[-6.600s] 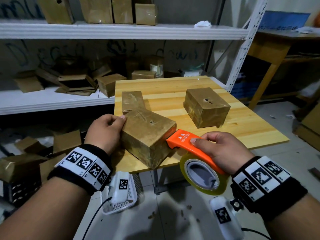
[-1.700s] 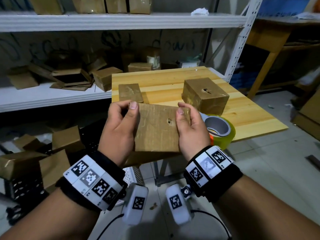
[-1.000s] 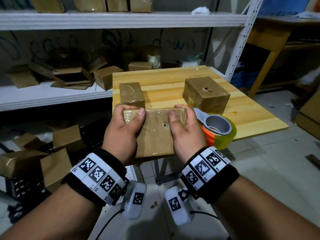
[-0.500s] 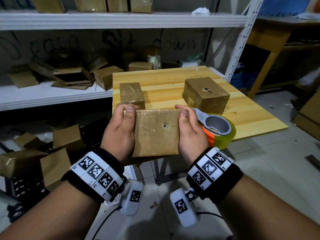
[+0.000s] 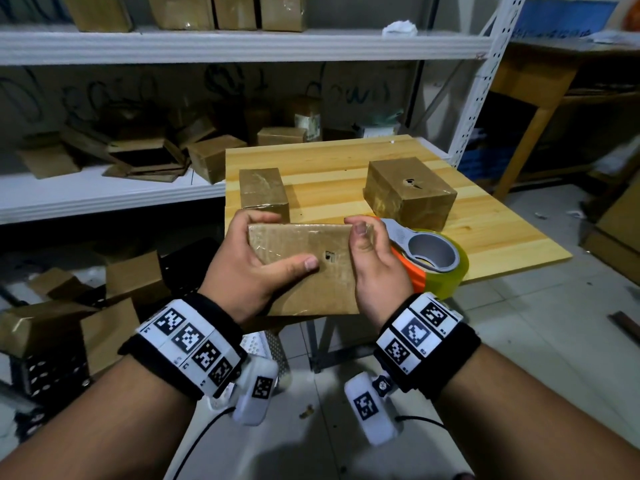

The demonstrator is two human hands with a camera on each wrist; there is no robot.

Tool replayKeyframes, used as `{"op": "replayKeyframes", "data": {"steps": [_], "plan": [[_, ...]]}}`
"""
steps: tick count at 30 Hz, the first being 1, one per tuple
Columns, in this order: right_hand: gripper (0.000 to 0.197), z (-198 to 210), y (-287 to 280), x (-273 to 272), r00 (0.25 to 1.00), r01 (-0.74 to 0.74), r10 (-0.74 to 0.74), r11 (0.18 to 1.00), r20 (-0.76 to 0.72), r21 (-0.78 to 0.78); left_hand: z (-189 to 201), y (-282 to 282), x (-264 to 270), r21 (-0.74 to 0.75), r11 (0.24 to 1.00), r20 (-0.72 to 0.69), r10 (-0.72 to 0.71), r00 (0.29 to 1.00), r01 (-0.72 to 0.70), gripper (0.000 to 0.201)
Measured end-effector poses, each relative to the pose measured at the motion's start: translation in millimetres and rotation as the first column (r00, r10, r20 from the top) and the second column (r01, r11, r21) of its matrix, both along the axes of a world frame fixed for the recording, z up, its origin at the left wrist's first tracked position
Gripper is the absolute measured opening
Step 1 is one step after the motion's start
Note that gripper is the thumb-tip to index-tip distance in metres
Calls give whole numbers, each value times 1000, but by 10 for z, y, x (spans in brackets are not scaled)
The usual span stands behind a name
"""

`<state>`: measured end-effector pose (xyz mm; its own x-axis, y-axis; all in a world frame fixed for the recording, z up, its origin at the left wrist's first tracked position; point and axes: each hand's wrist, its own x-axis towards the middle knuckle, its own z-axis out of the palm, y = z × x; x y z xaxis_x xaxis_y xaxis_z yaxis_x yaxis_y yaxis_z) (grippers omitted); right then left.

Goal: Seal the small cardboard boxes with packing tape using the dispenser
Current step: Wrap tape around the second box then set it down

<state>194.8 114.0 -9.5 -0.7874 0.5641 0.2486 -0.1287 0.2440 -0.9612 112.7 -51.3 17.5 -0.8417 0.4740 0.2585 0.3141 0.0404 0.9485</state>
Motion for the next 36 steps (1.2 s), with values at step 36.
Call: {"op": "replayKeyframes", "data": {"steps": [36], "plan": [[69, 5, 46, -91, 998, -49, 59, 950, 24, -307, -103, 30, -183, 5, 992, 219, 119, 969, -123, 64]]}}
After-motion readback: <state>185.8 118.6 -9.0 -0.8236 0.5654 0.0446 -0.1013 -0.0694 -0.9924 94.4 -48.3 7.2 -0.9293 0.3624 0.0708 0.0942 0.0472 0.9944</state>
